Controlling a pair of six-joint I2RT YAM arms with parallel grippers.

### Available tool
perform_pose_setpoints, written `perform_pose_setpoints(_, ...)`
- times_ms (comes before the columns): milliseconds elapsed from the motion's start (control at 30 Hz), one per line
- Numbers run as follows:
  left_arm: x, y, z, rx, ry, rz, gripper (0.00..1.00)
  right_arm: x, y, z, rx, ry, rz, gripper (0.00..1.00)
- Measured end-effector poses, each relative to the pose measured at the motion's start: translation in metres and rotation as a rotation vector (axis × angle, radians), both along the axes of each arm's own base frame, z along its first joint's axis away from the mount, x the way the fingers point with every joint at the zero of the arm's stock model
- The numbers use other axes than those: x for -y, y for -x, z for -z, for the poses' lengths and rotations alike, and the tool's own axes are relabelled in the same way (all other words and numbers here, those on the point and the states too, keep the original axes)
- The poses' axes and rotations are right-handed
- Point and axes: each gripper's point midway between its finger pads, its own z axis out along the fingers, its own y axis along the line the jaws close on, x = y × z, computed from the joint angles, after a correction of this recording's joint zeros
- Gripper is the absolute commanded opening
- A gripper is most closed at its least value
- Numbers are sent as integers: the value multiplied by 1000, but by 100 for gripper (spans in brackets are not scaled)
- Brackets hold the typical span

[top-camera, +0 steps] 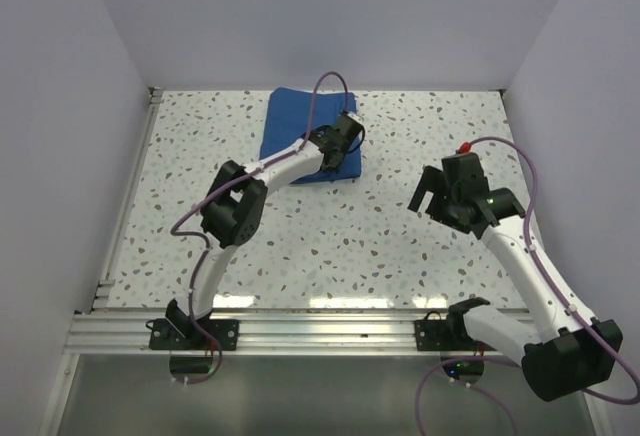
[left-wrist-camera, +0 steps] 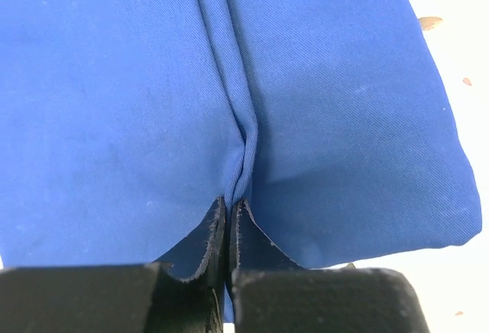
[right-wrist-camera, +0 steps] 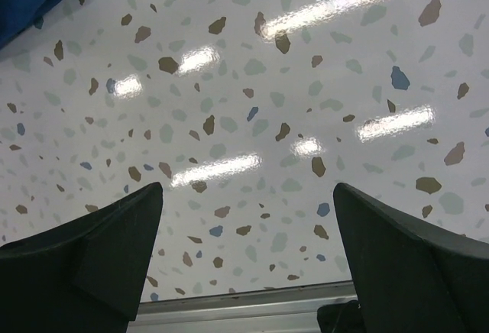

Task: Open and lay out the surgical kit
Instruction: Open the surgical kit at the center of the board.

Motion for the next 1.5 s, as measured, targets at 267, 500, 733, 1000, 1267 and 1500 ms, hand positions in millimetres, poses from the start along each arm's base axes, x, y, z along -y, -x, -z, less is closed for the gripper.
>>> perform_pose_setpoints(267, -14, -16, -48, 18, 48, -38, 0, -5, -20, 5, -27, 22, -20, 98)
perform_pose_setpoints(500, -187, -61, -158, 185, 209, -361, 2, -32, -97, -21, 10, 6, -69, 96)
perform_pose_setpoints(733, -404, -3, -163, 246, 208, -854, 100, -91, -173, -37, 49, -43, -177, 96)
perform_pose_setpoints(1000, -386, 19, -106, 86, 265, -857, 100, -203, -237, -21, 61, -58, -368, 96)
perform_pose_setpoints(1267, -357, 51, -92, 12, 357, -803, 100, -313, -209, 20, 48, -4, -549, 97)
perform_pose_setpoints(1500, -346, 79, -106, 34, 404, -764, 100, -353, -168, 53, 34, 151, -640, 98)
